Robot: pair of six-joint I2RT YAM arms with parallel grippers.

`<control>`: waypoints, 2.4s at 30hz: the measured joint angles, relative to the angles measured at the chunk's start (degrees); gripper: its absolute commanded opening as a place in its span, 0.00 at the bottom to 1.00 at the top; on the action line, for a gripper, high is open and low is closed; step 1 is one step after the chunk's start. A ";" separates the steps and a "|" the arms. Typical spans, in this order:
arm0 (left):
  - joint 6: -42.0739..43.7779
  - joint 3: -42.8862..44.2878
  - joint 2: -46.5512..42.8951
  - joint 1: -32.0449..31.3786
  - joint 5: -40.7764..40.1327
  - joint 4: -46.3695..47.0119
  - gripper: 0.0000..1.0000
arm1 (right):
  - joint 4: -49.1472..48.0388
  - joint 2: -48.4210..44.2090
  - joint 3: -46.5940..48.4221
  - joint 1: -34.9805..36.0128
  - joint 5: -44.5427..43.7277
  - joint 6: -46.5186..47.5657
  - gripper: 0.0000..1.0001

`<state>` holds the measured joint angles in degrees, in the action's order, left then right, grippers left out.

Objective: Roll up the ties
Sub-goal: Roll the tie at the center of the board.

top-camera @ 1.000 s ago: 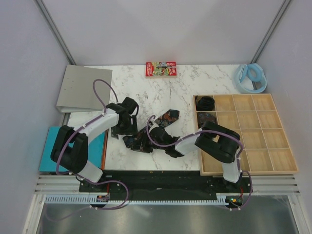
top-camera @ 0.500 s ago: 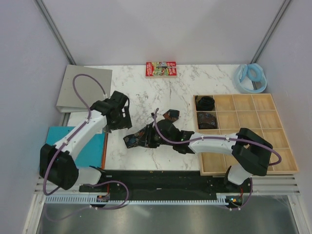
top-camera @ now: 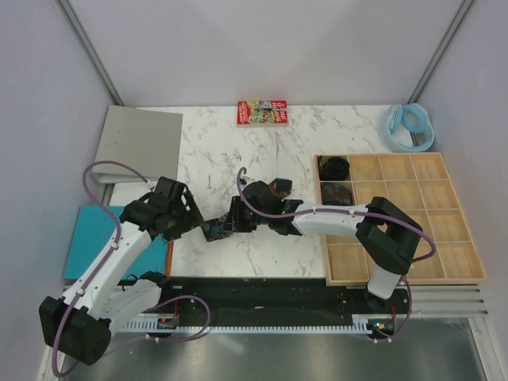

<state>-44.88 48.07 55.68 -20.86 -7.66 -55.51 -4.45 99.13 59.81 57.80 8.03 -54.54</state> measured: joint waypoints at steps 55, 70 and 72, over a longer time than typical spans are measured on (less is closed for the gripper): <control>-1.88 -23.15 11.13 0.00 9.77 49.83 0.79 | 2.60 14.14 8.81 -11.54 11.69 4.70 0.26; -2.38 -23.56 13.11 0.15 12.13 52.74 0.40 | 2.19 16.83 9.92 -11.58 13.46 4.68 0.26; -2.43 -22.18 12.11 0.15 11.98 49.18 0.40 | 1.79 17.22 9.99 -11.56 14.23 4.35 0.25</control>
<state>-47.31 25.89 67.79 -20.71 4.32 -6.33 -2.66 116.36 69.80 46.24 22.26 -50.19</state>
